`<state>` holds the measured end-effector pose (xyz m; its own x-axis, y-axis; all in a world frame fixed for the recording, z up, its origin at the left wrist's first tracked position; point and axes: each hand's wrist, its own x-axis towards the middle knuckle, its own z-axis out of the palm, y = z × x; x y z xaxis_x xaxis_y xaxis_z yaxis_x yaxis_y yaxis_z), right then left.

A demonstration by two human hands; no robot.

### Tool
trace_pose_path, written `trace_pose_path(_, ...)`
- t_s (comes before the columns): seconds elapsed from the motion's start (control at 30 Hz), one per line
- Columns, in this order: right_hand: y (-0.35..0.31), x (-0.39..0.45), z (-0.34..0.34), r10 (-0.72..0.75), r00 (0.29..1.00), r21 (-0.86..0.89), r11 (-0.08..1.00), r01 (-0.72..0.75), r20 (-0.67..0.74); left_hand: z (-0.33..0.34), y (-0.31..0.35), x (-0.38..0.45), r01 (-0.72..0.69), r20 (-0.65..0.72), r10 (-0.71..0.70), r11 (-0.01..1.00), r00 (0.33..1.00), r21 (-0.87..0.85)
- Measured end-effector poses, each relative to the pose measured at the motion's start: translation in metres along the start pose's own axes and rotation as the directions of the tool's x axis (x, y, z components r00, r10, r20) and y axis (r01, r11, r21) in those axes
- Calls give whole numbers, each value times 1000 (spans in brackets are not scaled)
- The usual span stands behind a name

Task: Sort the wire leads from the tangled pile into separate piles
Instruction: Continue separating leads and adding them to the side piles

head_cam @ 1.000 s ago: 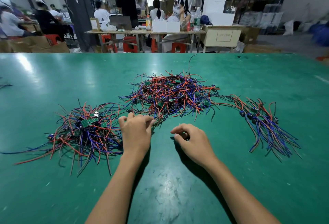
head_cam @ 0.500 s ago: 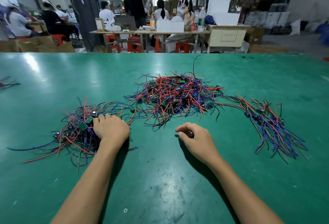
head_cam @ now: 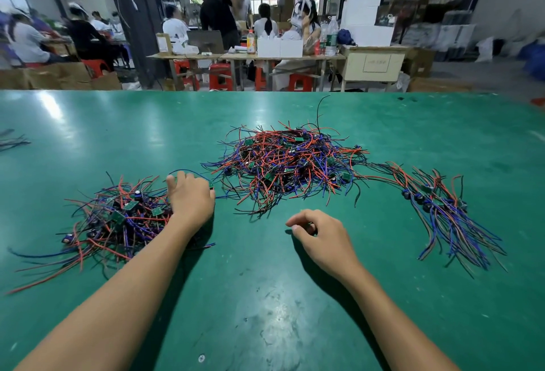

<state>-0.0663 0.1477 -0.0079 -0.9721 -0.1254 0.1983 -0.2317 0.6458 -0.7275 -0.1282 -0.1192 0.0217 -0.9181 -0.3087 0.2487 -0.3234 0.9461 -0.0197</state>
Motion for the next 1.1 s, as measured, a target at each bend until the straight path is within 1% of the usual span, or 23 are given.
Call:
trace_pose_path(0.07,0,1,0,2,1000,-2,1000,-2,3,-5,5,-2,40,-106,-62,979,992,-198)
trace_pose_path(0.1,0,1,0,4,1000,-4,1000,-4,4,-13,7,-3,89,-157,-154,929,976,-358)
trace_pose_path(0.17,0,1,0,8,1000,-10,1000,-8,2,-35,5,-3,205,-179,-401,743,898,-637)
trace_pose_path(0.23,0,1,0,9,1000,-16,1000,-9,-2,-50,-9,-3,315,-175,-623,593,762,-741)
trace_pose_path(0.3,0,1,0,5,1000,-15,1000,-5,1,-55,-24,-12,425,-169,-803,466,572,-776)
trace_pose_path(0.33,-1,0,0,3,1000,-15,1000,-3,4,-54,-27,-20,450,-183,-855,424,486,-786)
trace_pose_path(0.37,-1,0,0,2,1000,-17,1000,-2,7,-51,-27,-27,441,-242,-865,443,440,-780)
trace_pose_path(0.4,-2,0,0,1,1000,-24,1000,-1,8,-48,-23,-32,395,-345,-820,535,457,-747)
trace_pose_path(0.43,-2,-1,0,-1,1000,-33,999,1,10,-44,-17,-35,309,-455,-705,672,544,-673)
trace_pose_path(0.47,-3,-1,-1,-3,1000,-42,999,4,12,-39,-9,-35,187,-526,-522,806,671,-561)
trace_pose_path(0.5,-3,-1,-1,-5,1000,-48,999,5,16,-33,-1,-32,42,-529,-292,900,797,-433)
trace_pose_path(0.53,-3,-1,-1,-5,1000,-47,999,6,19,-27,7,-28,-104,-452,-50,946,890,-307)
trace_pose_path(0.57,-3,-1,-2,-3,1000,-41,999,4,20,-21,14,-25,-228,-330,153,953,931,-201)
trace_pose_path(0.6,-2,-2,-2,-2,1000,-33,999,2,19,-14,20,-21,-309,-221,278,943,935,-124)
trace_pose_path(0.63,-3,-2,-2,1,1000,-26,1000,0,17,-7,24,-18,-336,-148,323,939,935,-77)
trace_pose_path(0.67,-3,-2,-3,3,1000,-19,1000,-3,14,-2,26,-17,-318,-123,308,945,943,-72)
trace_pose_path(0.7,-3,-2,-3,4,1000,-12,1000,-4,12,0,25,-17,-282,-146,266,954,953,-100)
trace_pose_path(0.77,-3,-1,-2,7,1000,-12,1000,-7,13,1,20,-18,-244,-272,184,947,945,-210)
trace_pose_path(0.8,-3,0,-2,6,1000,-20,1000,-6,12,0,18,-19,-251,-326,146,918,934,-308)
trace_pose_path(0.87,-3,1,-1,0,1000,-39,999,1,12,-5,18,-28,-290,-357,93,782,930,-552)
trace_pose_path(0.93,-2,2,0,-6,1000,-55,998,7,17,-14,27,-44,-331,-380,56,617,923,-714)
trace_pose_path(1.03,-4,-1,-1,-9,1000,-68,998,10,13,-26,41,-67,-424,-492,-14,483,871,-766)
trace_pose_path(1.1,-6,-3,-3,-31,1000,-41,999,31,1,-36,53,-83,-559,-598,56,436,799,-706)
